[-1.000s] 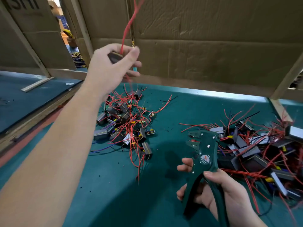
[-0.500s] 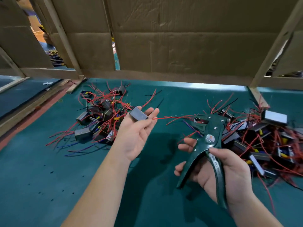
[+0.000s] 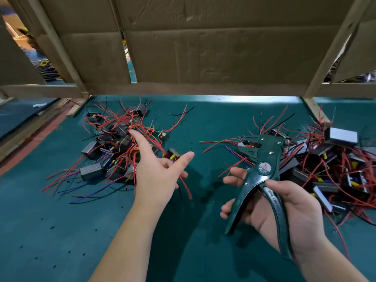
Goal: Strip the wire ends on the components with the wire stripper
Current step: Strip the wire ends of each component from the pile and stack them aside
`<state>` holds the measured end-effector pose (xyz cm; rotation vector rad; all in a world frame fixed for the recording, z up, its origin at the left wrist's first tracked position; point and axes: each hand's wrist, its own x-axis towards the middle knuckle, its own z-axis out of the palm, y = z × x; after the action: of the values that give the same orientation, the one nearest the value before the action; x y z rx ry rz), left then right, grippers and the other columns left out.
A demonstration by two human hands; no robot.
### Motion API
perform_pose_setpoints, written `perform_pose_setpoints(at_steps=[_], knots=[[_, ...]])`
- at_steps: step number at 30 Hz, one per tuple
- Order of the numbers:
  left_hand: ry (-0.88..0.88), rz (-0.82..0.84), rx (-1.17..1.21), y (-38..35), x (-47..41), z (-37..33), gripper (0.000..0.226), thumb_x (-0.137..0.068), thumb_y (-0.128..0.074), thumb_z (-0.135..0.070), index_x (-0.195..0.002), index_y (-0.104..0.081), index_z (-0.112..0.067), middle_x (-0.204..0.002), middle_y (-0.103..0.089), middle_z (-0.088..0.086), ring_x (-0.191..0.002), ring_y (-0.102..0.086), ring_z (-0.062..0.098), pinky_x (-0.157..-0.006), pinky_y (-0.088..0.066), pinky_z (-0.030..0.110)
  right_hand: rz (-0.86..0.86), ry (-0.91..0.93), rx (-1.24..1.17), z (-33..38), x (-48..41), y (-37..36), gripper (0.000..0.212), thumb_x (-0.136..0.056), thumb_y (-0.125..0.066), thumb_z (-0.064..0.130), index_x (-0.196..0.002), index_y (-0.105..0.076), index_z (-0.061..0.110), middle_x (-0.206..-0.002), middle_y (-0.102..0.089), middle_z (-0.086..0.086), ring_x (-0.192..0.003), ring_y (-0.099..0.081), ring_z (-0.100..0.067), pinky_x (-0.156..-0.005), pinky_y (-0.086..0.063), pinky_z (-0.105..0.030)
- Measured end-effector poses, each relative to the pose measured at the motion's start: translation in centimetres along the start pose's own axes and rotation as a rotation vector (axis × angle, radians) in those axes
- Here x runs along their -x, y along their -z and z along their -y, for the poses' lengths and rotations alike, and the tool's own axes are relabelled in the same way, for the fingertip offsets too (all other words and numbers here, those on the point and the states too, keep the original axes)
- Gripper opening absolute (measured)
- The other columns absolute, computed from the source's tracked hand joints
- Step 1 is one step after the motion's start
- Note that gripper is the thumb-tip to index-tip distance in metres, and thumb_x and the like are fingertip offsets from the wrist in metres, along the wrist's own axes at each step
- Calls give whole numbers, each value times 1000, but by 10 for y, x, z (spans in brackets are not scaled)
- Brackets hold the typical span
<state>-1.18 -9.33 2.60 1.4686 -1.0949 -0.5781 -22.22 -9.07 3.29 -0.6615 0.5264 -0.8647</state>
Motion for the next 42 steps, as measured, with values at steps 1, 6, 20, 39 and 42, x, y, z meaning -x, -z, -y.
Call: perform_pose_setpoints(at_steps=[1,6,20,39,42], knots=[[-51,15,28,1,1,-1,115,-81,-76,-23,-148,17,-38,-53,-62,5,-46,-62,7,-39,-41,15,0,-5,6,0,0,0,85,-36,-86,36,-109,-67,-3,-113,-64,-27,-69,-62,-46,-66,-54,-56],[-94,151,444,-2,4,-10,26,-92,-56,-23,-114,-62,-35,-85,-75,1,-63,-71,18,-50,-53,22,4,-19,-1,-2,-1,0,86,-36,-86,35,-109,-67,-5,-114,-63,-28,-69,-61,-47,-67,-53,-57],[-346,163,-52,-5,5,-4,14,-87,-62,-39,-99,-70,-39,-83,-65,-18,-82,-56,0,-77,-41,11,-2,-23,-55,3,1,0,85,-34,-86,33,-108,-68,-5,-111,-63,-27,-67,-62,-46,-66,-54,-57],[118,161,680,-2,2,-14,20,-72,-65,-35,-74,-56,-18,-77,-73,5,-62,-69,17,-56,-55,23,10,-55,2,-4,0,-3,89,-34,-86,35,-111,-66,-6,-114,-61,-30,-68,-61,-46,-67,-53,-56],[112,199,754,-4,3,-17,9,-68,-67,-29,-63,-69,-23,-75,-71,-1,-66,-69,12,-59,-55,22,25,-71,5,-6,0,-4,89,-35,-86,35,-111,-65,-6,-113,-61,-29,-68,-61,-47,-67,-53,-56]])
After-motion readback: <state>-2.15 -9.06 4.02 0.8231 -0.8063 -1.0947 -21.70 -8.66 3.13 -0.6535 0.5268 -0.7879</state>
